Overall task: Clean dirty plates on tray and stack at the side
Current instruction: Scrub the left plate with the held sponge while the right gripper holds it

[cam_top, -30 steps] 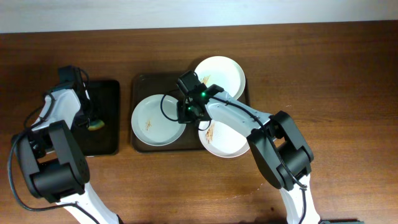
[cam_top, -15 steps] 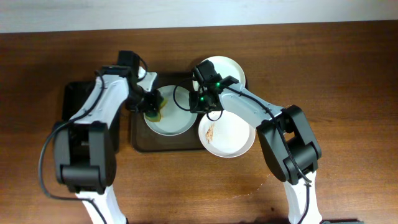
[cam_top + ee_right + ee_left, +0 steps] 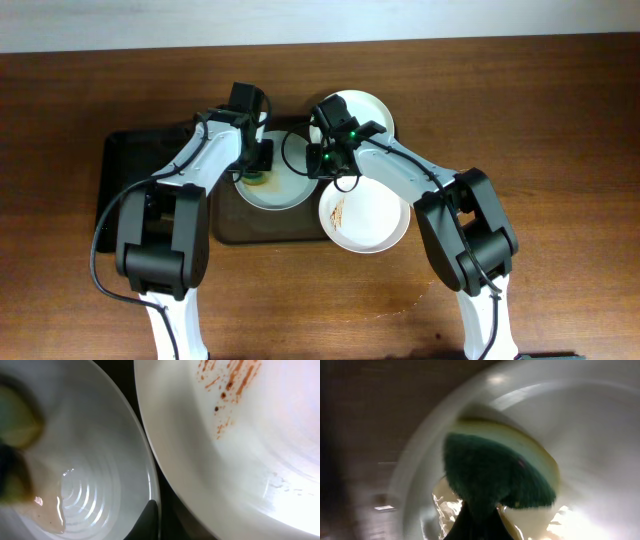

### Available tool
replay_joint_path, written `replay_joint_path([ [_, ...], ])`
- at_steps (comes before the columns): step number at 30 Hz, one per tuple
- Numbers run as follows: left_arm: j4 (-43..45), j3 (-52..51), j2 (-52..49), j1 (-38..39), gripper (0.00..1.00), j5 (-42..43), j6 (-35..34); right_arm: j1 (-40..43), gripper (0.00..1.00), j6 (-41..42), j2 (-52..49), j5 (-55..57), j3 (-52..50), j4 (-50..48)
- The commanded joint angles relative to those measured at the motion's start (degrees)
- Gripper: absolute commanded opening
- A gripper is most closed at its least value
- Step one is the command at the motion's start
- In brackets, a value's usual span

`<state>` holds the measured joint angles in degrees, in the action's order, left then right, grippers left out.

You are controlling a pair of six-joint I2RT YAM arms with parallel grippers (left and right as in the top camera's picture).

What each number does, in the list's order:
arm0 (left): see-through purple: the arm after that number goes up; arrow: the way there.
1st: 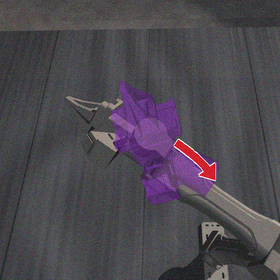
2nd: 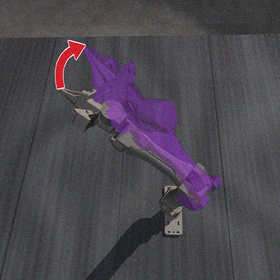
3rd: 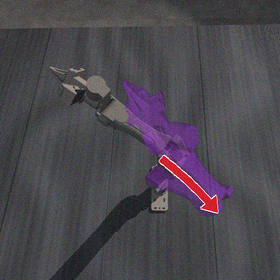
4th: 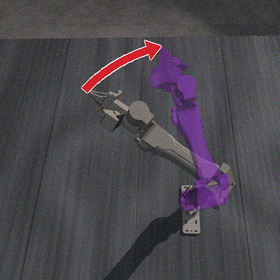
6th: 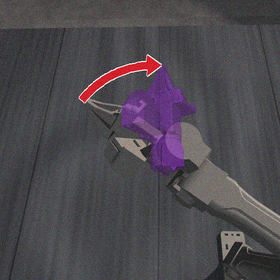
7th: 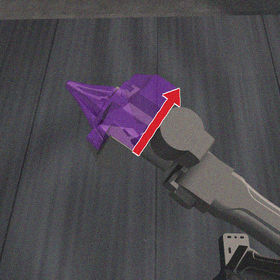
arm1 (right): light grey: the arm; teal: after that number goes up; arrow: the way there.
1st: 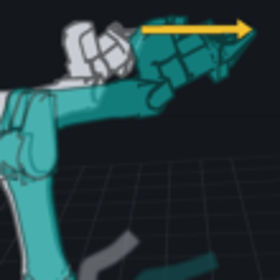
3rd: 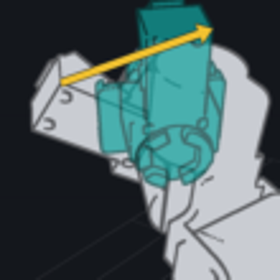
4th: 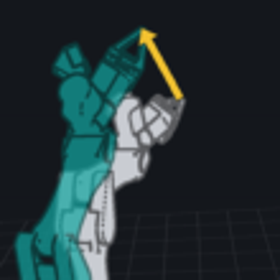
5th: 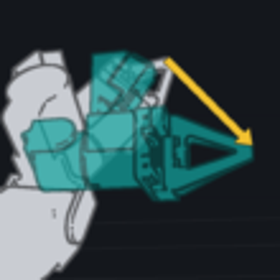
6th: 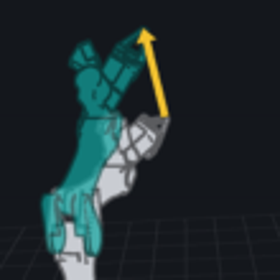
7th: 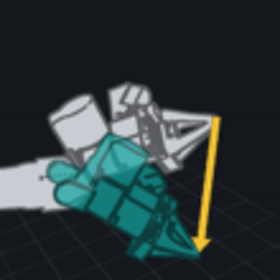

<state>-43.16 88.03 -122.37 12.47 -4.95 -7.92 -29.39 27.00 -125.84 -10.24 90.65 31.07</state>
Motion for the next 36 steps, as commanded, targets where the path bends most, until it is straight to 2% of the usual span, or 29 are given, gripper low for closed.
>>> replay_joint_path([
  [1, 0.2, -1.0, -3.1, -1.1, 0.01, -15.8, -3.2, -0.2, 0.04, -0.5, 0.8, -0.7, 0.4, 0.0],
  [2, -0.2, -1.0, -3.1, -0.9, 0.01, -12.8, -3.1, -0.2, 0.04, -0.5, 0.8, -0.7, 0.4, 0.1],
  [3, -0.9, -1.0, -3.1, -1.0, 0.01, -4.0, -2.0, -0.2, 0.04, -0.5, 0.7, -0.7, 0.4, 0.1],
  [4, -1.7, -1.0, -3.1, -1.0, 0.01, 9.4, 1.0, -0.2, 0.04, -0.5, 0.8, -0.9, 0.4, 0.2],
  [6, -3.0, -1.0, -3.1, -1.0, 0.01, 30.5, 2.4, -0.2, 0.04, -0.4, 0.5, -6.8, 0.3, -0.1],
  [7, -2.9, -1.0, -3.1, -1.0, 0.01, 33.7, 2.4, -0.2, 0.04, -0.4, -0.2, -10.9, 0.3, -0.8],
  [10, -2.1, -1.0, -3.3, -2.4, 0.01, 33.8, 2.9, 0.1, 0.04, -0.5, -2.6, -20.3, 0.3, -3.5],
  [12, -2.4, -1.0, -3.3, -2.5, 0.01, 40.4, 6.8, 0.5, 0.04, -0.7, -2.8, -22.2, 0.3, -4.6],
  [14, -1.8, -1.0, -3.3, -2.1, 0.01, 37.3, 5.9, 0.6, 0.04, -0.7, -2.8, -22.4, 0.3, -4.7],
  [15, -1.5, -1.0, -3.3, -2.5, 0.01, 29.8, 2.0, 0.6, 0.04, -0.7, -2.8, -22.4, 0.3, -4.7],
  [16, -1.5, -1.0, -3.3, -3.1, 0.01, 18.7, -1.6, 0.6, 0.04, -0.7, -2.8, -22.3, 0.3, -4.7],
  [17, -1.9, -1.0, -3.3, -3.5, 0.01, 10.8, -3.1, 0.6, 0.04, -0.7, -2.8, -22.3, 0.3, -4.7],
  [19, -5.7, -1.0, -3.3, -4.3, 0.01, -4.3, -3.2, 0.6, 0.04, -0.6, -2.8, -22.0, 0.3, -4.3],
  [21, -10.8, -1.0, -3.3, -4.4, 0.01, -12.3, -3.2, 0.6, 0.04, -0.6, -2.8, -21.9, 0.3, -4.2],
  [22, -12.2, -1.0, -3.3, -4.4, 0.01, -12.4, -3.5, 0.6, 0.04, -0.6, -2.8, -21.5, 0.3, -4.2],
  [23, -15.4, -1.0, -3.3, -4.4, 0.01, -12.3, -6.7, 0.6, 0.04, -0.6, -2.8, -21.0, 0.3, -4.0],
  [24, -18.4, -1.0, -3.3, -4.4, 0.01, -8.9, -6.8, 0.7, 0.04, -0.6, -2.8, -21.0, 0.3, -3.8],
  [25, -20.5, -1.0, -3.3, -4.4, 0.01, -1.7, -4.5, 1.0, 0.04, -0.6, -2.8, -21.0, 0.3, -3.8],
  [27, -21.7, -1.0, -3.3, -4.4, 0.01, 19.7, 8.0, 1.7, 0.04, -0.4, -2.8, -21.1, 0.3, -3.8],
  [29, -18.2, -1.0, -3.3, -4.4, 0.01, 32.0, 10.2, 1.9, 0.04, -0.4, -2.8, -22.0, 0.3, -3.8],
  [30, -15.8, -1.0, -3.3, -4.4, 0.01, 34.4, 10.1, 2.0, 0.04, -0.4, -2.8, -22.2, 0.3, -3.8],
  [32, -7.7, -1.0, -3.3, -4.4, 0.01, 34.0, 4.3, 2.0, 0.04, -0.4, -2.8, -22.1, 0.3, -3.5],
  [34, -1.2, -0.9, -3.3, -4.4, 0.01, 26.8, -4.7, 2.0, 0.04, -0.4, -2.8, -22.1, 0.3, -3.2],
  [35, -0.3, 0.4, -3.3, -4.4, 0.01, 22.3, -8.0, 2.0, 0.04, -0.4, -2.8, -22.1, 0.3, -2.4],
  [36, -4.3, 5.9, -3.3, -4.4, 0.01, 19.0, -7.9, 2.0, 0.04, -0.4, -2.8, -22.0, 0.3, -1.9],
])
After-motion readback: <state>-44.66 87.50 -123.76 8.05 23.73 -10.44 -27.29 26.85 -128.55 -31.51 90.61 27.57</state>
